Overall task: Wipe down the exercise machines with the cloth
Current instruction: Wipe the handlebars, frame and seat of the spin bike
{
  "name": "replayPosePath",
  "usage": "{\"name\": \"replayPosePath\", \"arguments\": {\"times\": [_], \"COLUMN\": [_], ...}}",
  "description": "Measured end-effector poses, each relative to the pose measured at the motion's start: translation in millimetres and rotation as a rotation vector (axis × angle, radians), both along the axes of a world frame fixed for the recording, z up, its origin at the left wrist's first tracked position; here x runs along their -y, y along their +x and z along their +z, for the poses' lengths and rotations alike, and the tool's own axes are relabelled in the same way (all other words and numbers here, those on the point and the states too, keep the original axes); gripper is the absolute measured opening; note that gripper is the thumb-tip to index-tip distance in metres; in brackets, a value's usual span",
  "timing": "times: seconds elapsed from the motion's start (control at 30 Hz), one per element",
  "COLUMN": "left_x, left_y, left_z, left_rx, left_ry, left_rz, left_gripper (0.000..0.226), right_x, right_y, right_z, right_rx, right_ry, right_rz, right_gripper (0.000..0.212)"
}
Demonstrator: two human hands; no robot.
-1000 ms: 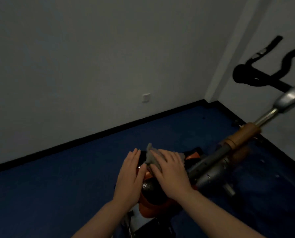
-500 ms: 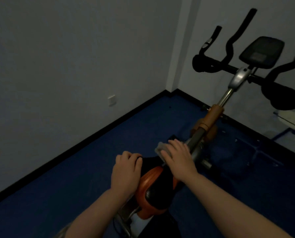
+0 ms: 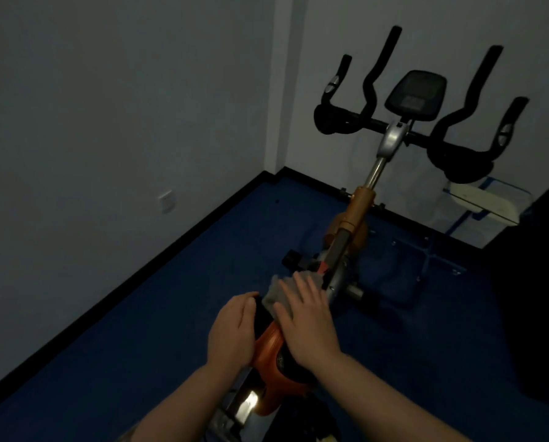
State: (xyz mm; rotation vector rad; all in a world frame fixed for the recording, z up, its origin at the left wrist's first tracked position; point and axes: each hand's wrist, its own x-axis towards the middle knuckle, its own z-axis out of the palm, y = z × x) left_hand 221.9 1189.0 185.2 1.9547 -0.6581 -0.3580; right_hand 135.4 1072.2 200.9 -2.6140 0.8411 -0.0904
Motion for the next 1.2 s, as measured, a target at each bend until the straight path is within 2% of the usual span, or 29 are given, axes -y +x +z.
{"name": "replayPosePath", "arguments": {"times": [0.1, 0.2, 0.37, 0.5, 0.6, 0.67, 0.73, 0.8, 0.93, 1.2], "left_x": [0.2, -2.0, -3.3, -2.4, -3.9, -5.4, -6.1, -5.7, -3.9, -1.9], "left_y": [-2.1, -2.1, 3.2, 5.2, 6.2, 4.5, 3.6, 3.1, 4.3, 5.7], "left_z": [-0.2, -5.7, -7.8, -7.2, -8.3, -7.3, -6.0, -5.8, -7.7, -6.5], "left_rx": [-0.058, -0.142, -0.018, 0.0, -0.043, -0.067, -0.064, -0.027, 0.048, 0.086], "left_ry": [-0.095, -0.11, -0.013, -0.001, -0.034, -0.044, -0.04, -0.025, 0.009, 0.071], "left_rz": [0.024, 0.025, -0.079, -0.072, -0.058, -0.067, -0.085, -0.079, -0.054, -0.049], "left_gripper": [0.037, 0.037, 0.032, 0.033, 0.033, 0.032, 0.033, 0.034, 0.031, 0.032], "right_x": [-37.0, -57.5, -41.2, -27.4, -48.7, -64.9, -61.3, -41.9, -18.0, 38.7], "right_y": [-12.7, -26.5, -64.0, -34.0, -11.3, -21.8, -40.3, -50.3, -29.2, 34.1], "right_z": [8.3, 11.8, -7.7, -5.8, 2.0, 3.9, 0.6, -4.7, -8.8, -7.4], "right_rx": [0.03, 0.109, 0.114, 0.245, 0.152, 0.11, 0.117, 0.151, 0.293, 0.178], "right_ry": [-0.026, 0.016, 0.046, 0.173, 0.026, -0.045, 0.0, 0.086, 0.293, 0.27], "right_rz": [0.062, 0.091, 0.192, -0.038, -0.192, -0.099, 0.047, 0.096, -0.114, -0.356], "right_gripper": [0.074, 0.066, 0.064, 0.047, 0.053, 0.063, 0.061, 0.057, 0.049, 0.059]}}
